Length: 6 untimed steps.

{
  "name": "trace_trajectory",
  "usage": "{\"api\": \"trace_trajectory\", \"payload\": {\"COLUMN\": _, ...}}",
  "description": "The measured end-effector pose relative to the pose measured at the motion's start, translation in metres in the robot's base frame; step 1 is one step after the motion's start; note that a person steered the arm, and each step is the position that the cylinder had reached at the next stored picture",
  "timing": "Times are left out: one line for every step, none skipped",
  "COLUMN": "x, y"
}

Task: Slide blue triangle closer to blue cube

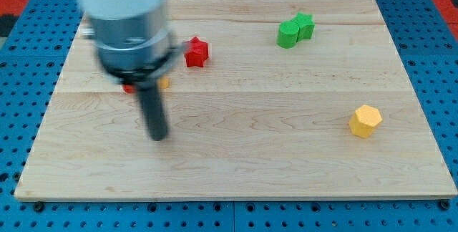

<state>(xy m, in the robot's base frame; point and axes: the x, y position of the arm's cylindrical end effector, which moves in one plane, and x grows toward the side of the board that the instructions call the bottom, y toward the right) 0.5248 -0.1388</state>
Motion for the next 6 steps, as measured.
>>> {"api": "trace_trajectory", "payload": {"x": -0.003, "y": -0.050}}
{"api": "trace_trajectory", "payload": {"x": -0.023, "y": -0.092}}
{"api": "trace_trajectory", "payload": {"x": -0.068, "y": -0.096}}
{"api": "trace_trajectory", "payload": {"x": -0.104, "y": -0.099}}
{"api": "trace_trajectory", "payload": {"x": -0.122, "y": -0.099}}
{"api": "trace_trajectory", "payload": {"x": -0.127, "y": -0.086}}
